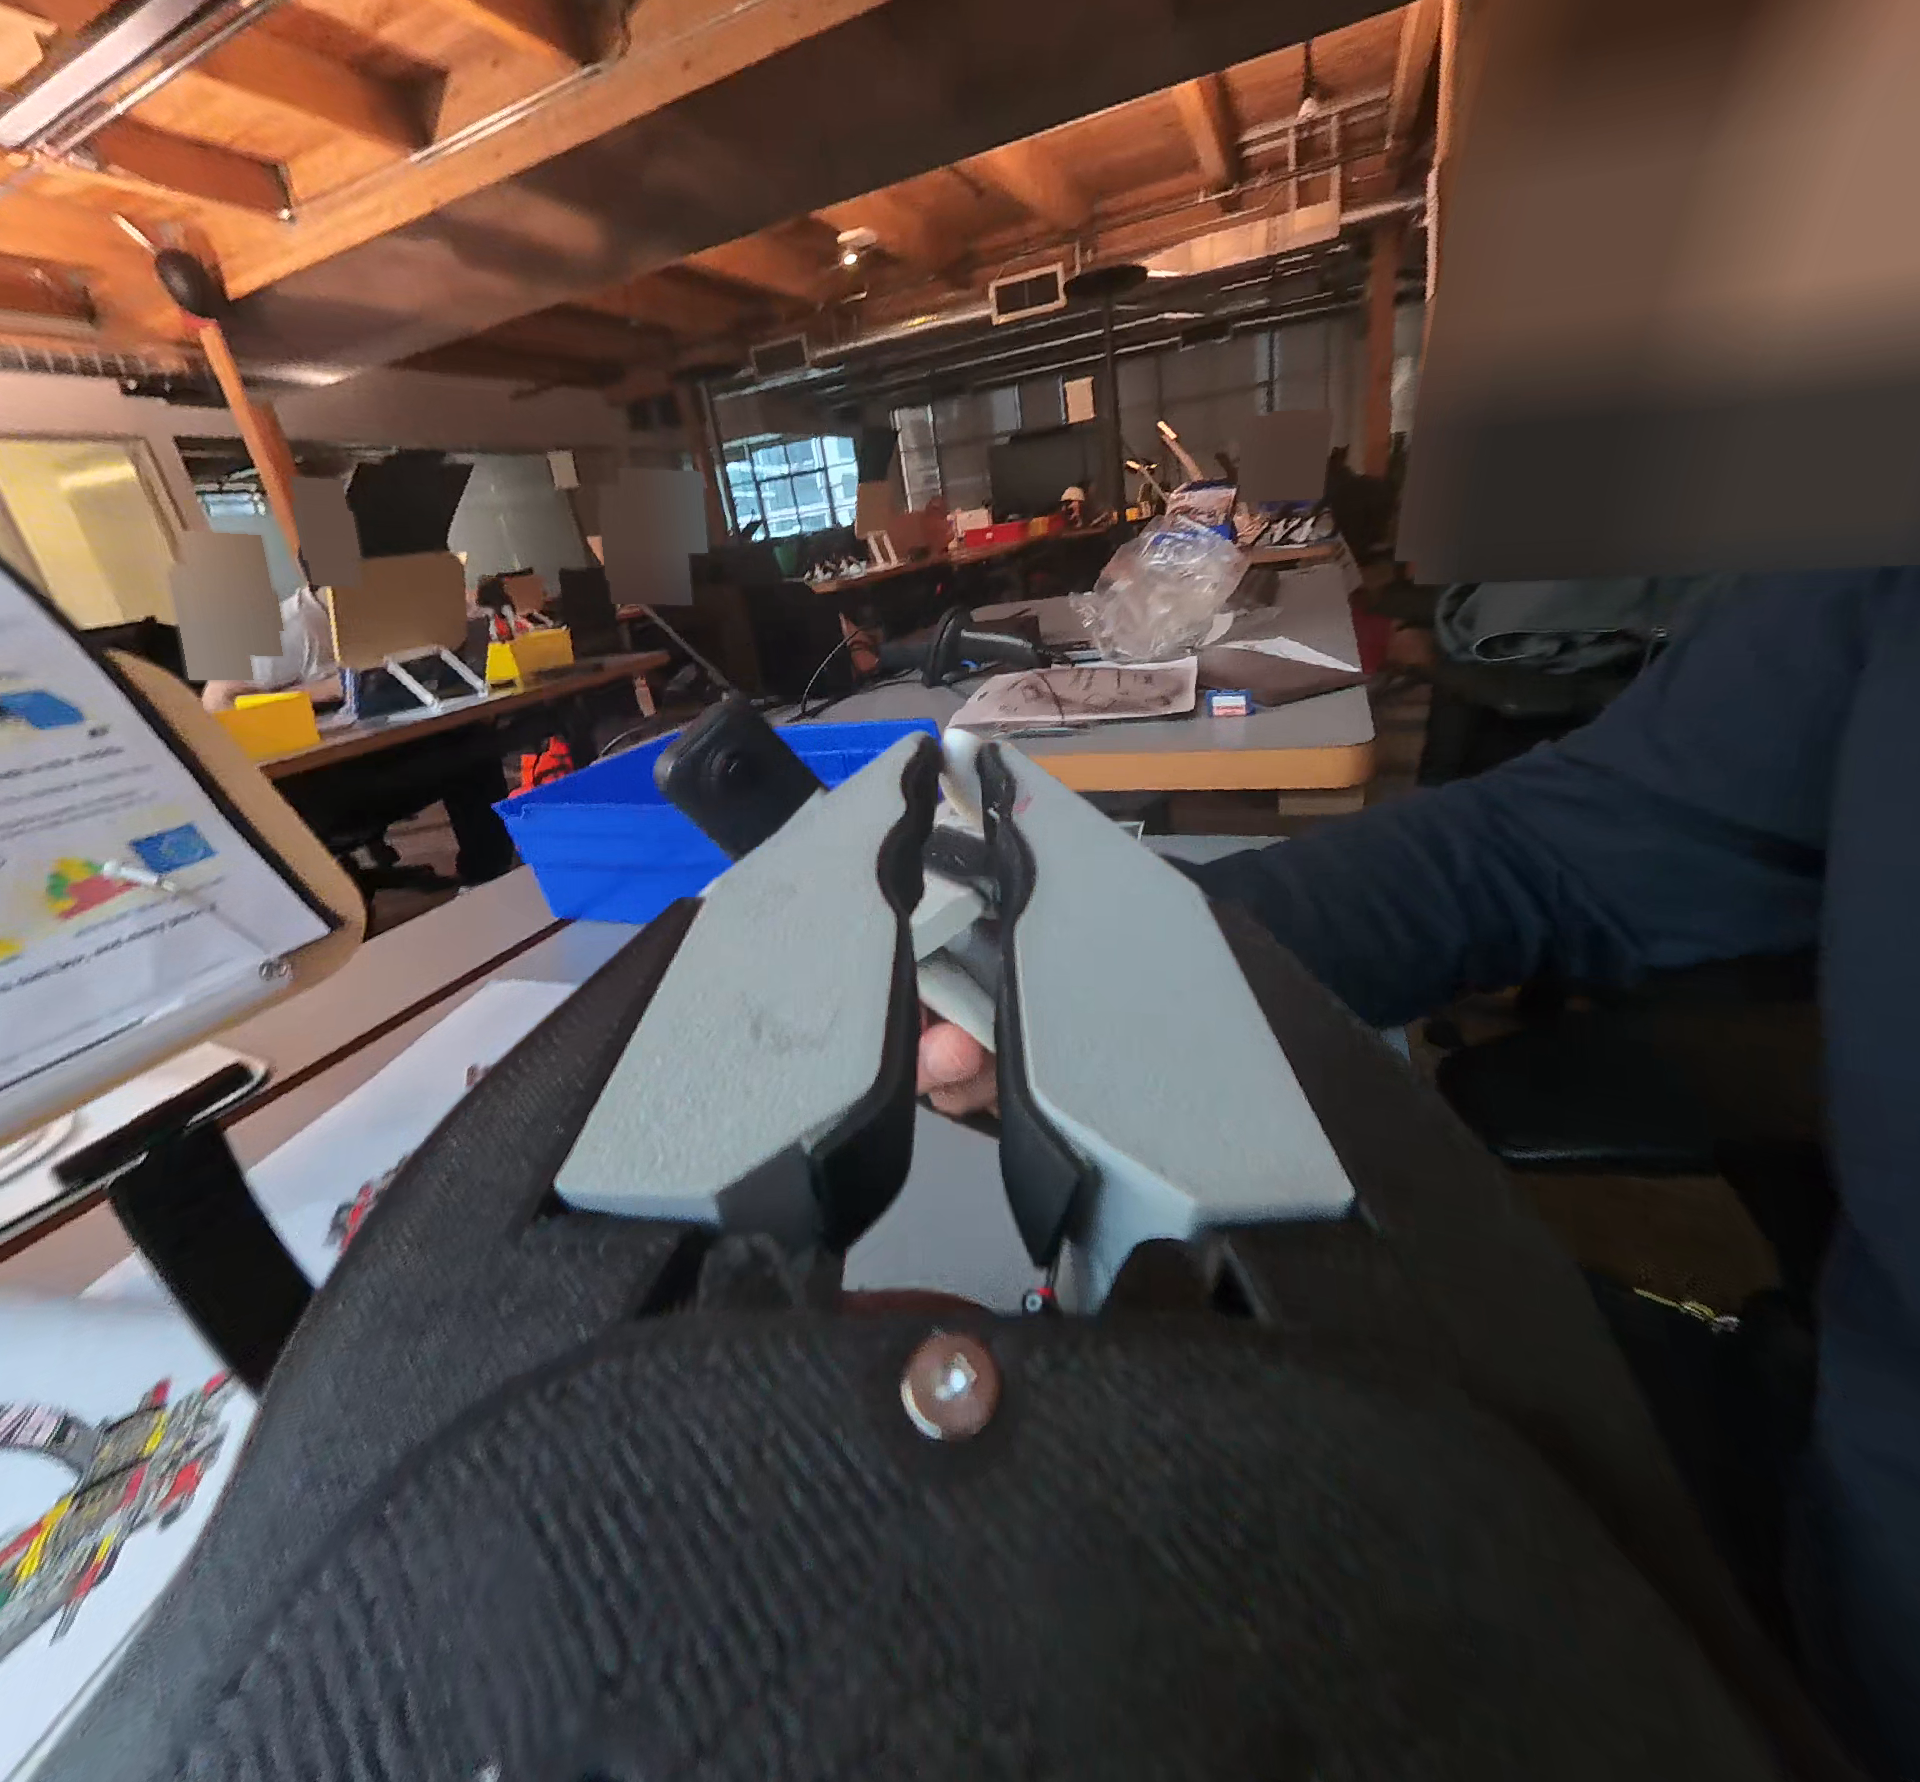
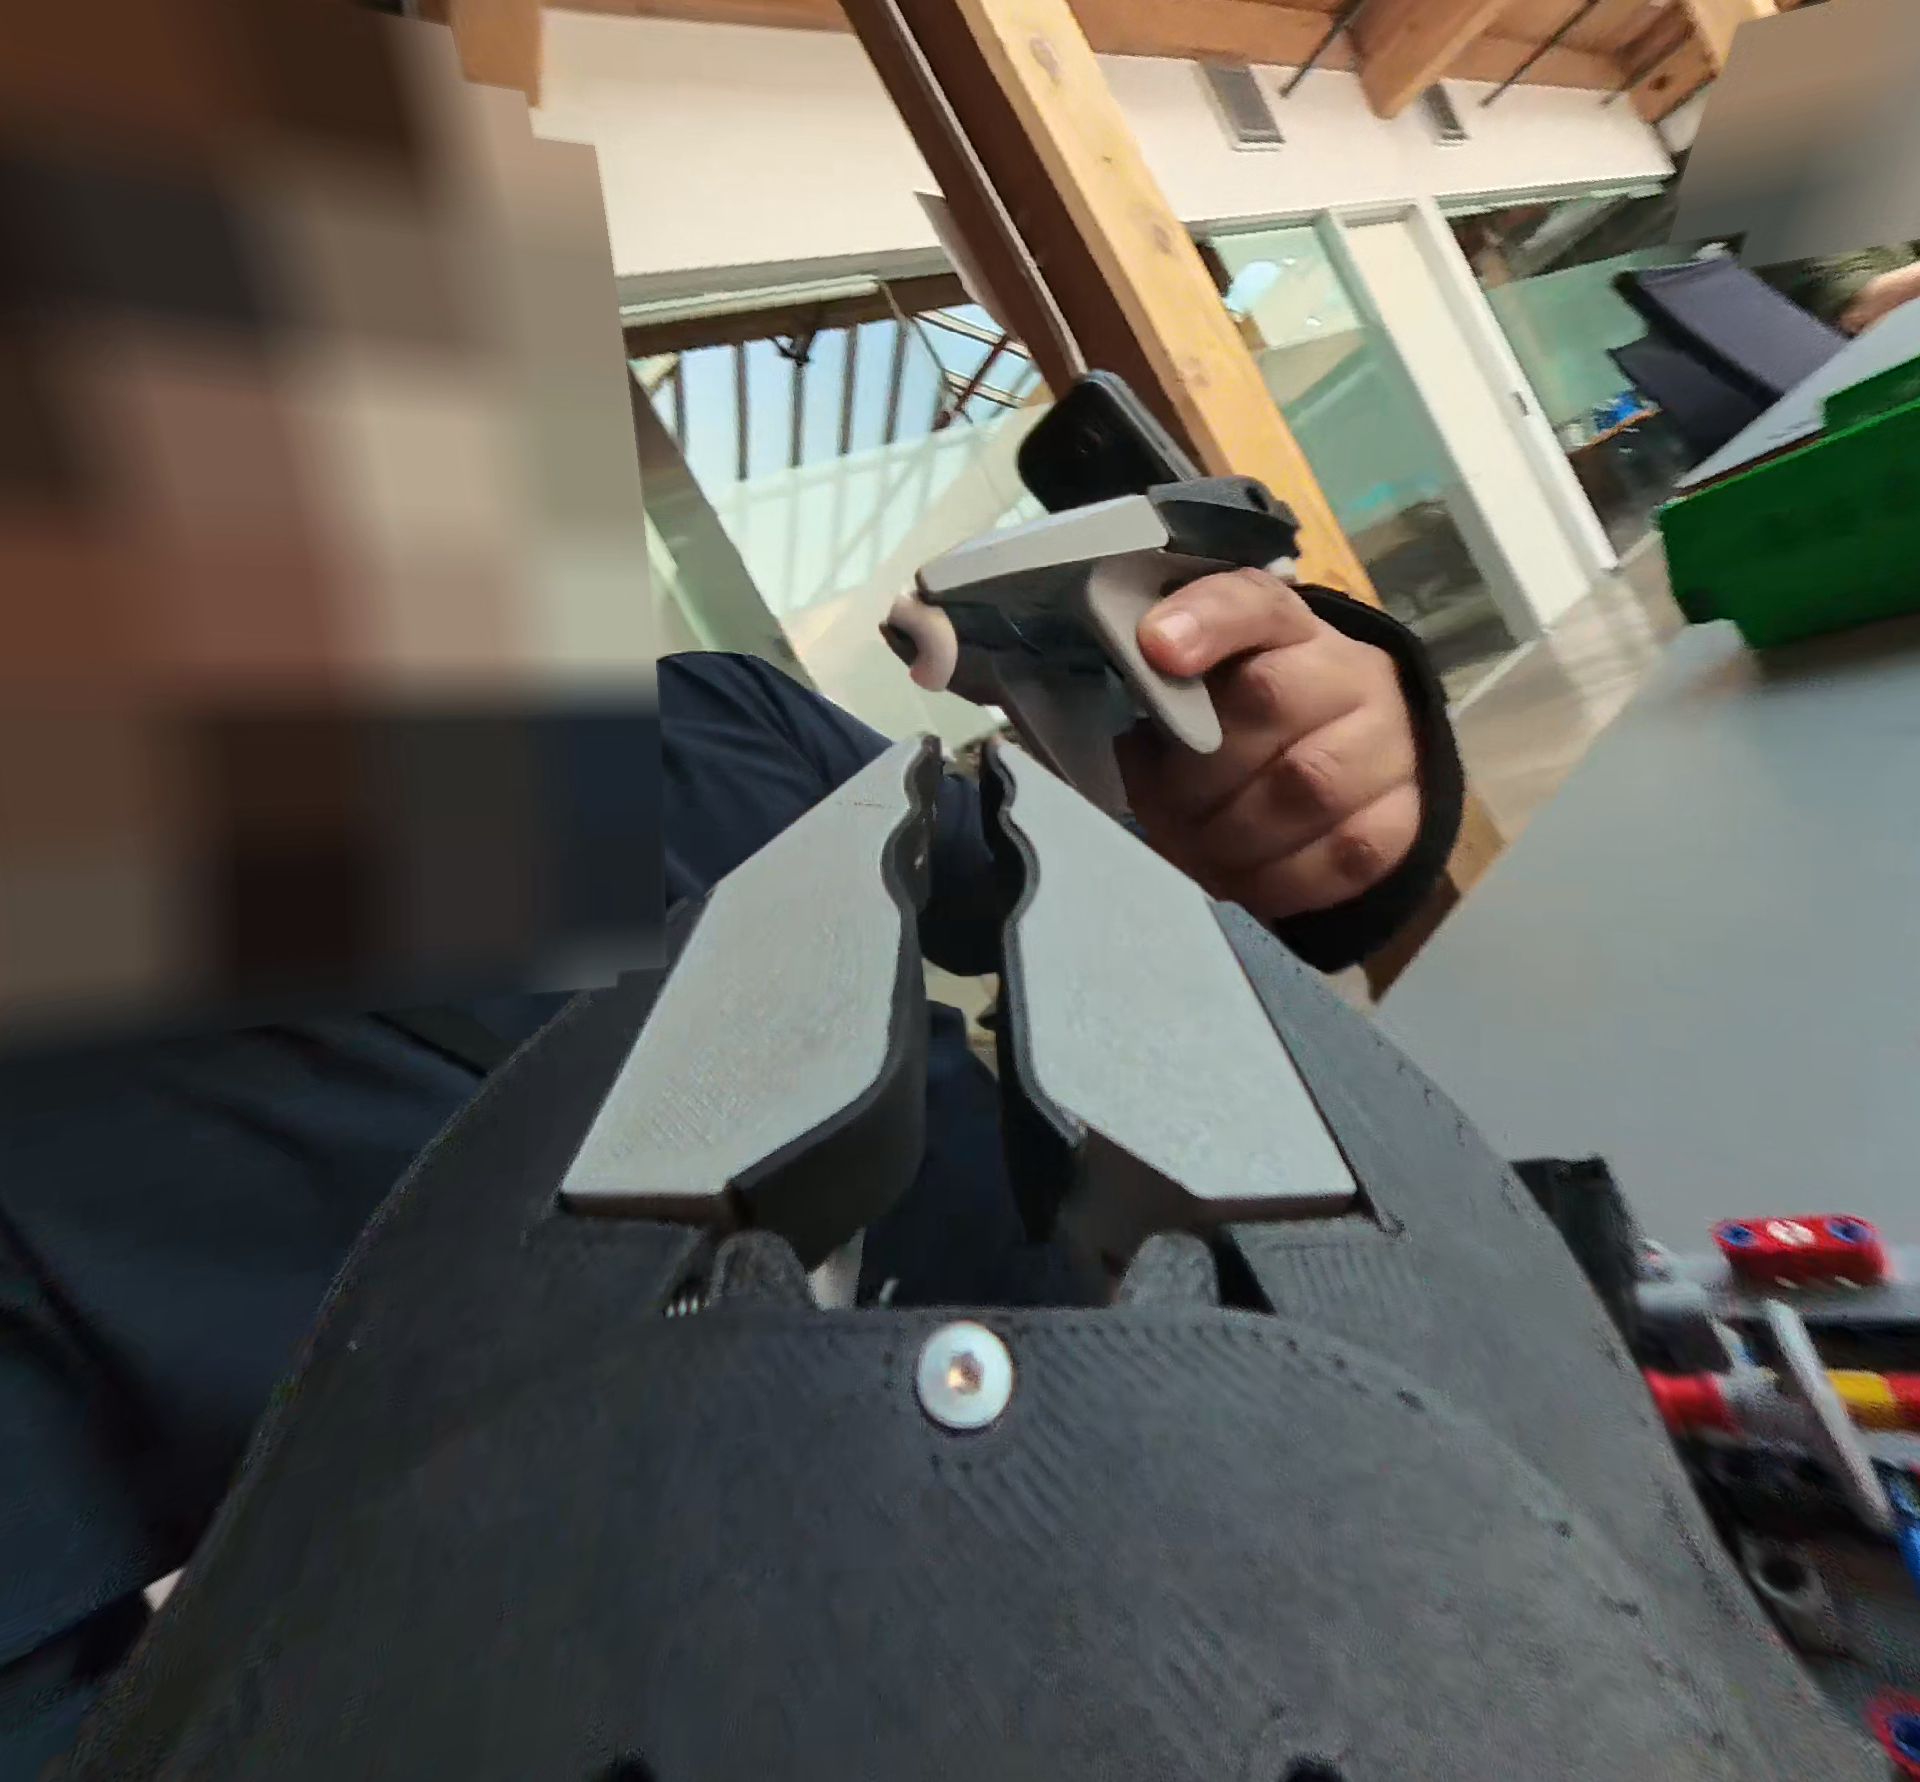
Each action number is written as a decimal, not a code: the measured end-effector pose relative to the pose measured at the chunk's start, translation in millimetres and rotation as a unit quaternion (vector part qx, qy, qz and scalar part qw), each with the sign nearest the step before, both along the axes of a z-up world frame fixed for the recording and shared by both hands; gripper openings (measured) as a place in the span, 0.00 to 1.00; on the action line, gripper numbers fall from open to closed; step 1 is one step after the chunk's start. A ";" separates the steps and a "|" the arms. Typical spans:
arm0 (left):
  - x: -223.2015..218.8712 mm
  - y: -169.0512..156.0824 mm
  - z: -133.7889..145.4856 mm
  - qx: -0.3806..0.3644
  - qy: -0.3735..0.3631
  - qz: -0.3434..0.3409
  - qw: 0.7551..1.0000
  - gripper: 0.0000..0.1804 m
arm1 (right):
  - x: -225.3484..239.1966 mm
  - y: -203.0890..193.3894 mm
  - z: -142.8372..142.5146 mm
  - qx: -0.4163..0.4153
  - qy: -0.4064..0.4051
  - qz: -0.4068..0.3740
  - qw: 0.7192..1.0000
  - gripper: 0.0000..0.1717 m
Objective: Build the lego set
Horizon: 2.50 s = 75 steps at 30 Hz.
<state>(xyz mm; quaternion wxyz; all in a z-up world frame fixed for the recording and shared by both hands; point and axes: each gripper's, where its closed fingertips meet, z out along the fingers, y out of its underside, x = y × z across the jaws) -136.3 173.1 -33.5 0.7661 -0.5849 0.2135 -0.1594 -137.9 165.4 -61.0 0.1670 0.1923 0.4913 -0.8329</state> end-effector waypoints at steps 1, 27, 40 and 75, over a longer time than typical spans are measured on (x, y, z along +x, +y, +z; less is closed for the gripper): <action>4.1 1.0 1.1 0.007 0.001 -0.007 1.000 0.03 | 4.4 -0.3 4.4 -0.018 0.002 0.017 1.000 0.04; 18.2 11.7 -5.8 0.084 0.030 0.015 0.996 0.03 | 11.6 11.8 12.5 -0.040 0.021 0.005 0.999 0.07; 33.6 18.4 -14.7 0.102 0.178 0.057 0.977 0.02 | 24.4 15.0 7.7 0.041 0.018 0.009 0.999 0.12; -80.9 -23.7 -47.0 -0.054 0.136 0.229 0.962 0.08 | -24.3 141.6 -166.7 0.616 -0.157 -0.277 0.720 0.07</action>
